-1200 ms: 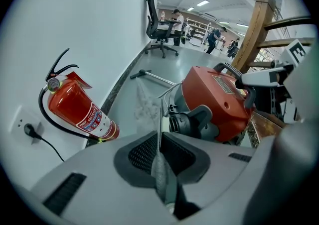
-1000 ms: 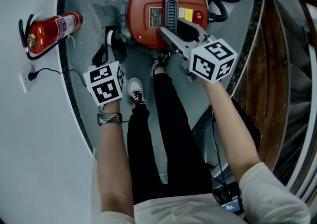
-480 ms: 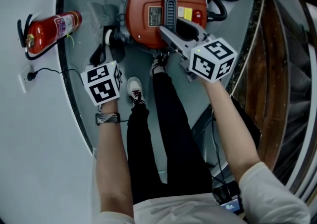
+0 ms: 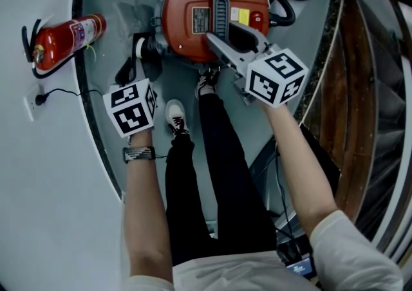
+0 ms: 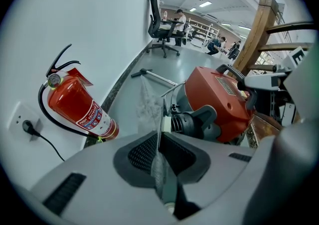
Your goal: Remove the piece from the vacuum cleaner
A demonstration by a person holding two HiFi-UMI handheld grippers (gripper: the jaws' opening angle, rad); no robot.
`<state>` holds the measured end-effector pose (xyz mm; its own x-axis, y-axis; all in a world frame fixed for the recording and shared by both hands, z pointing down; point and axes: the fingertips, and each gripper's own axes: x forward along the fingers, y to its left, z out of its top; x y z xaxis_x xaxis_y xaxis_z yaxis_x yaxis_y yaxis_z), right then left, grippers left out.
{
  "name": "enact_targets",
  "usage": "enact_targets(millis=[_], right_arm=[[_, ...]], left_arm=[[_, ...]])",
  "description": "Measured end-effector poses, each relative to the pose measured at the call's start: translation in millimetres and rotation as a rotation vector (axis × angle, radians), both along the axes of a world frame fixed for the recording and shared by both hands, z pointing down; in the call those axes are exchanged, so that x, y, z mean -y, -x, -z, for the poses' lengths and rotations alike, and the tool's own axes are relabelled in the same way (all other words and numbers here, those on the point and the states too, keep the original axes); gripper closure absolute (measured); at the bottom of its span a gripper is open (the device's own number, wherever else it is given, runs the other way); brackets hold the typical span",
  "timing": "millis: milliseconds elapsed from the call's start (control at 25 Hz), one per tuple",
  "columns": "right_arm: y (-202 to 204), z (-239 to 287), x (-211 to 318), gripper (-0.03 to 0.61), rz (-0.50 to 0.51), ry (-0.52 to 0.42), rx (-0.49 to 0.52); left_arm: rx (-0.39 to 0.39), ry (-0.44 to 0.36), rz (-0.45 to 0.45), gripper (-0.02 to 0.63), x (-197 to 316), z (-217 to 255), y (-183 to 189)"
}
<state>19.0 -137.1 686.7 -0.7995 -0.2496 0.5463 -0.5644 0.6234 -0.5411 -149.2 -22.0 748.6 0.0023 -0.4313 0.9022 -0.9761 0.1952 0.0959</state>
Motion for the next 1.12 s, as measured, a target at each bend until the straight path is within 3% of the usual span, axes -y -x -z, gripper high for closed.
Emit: enact_targets(millis=[200,400,640,920,1120], right_arm=[[0.1,0.6,-0.3,0.383,0.006,-0.012,0.001],[-0.3,1.8,-0.8,0.383,-0.008,-0.027,0.001],[0.6,1.9,-0.9,0.383,-0.009,-0.034,0.001],[1.4,2.2,-0.7,0.383,0.001,-0.033,0.002],[2.0,2.4,-2.4,0.383,0.018,-0.027,0.002]], left_arm=[[-0.013,0.001,0.014,0.572,-0.7,0.0,0.6],[-0.015,-0.037,-0.080,0.521,-0.3,3.1,2.3],[-0.013,-0.100,-0.151,0.505,22.5,19.0,2.1],[0.025,-0.082,-0.145,0.505,50.4,12.3,10.6],[-0.002,-0.046,-0.113,0.482,49.6,3.6,10.3]])
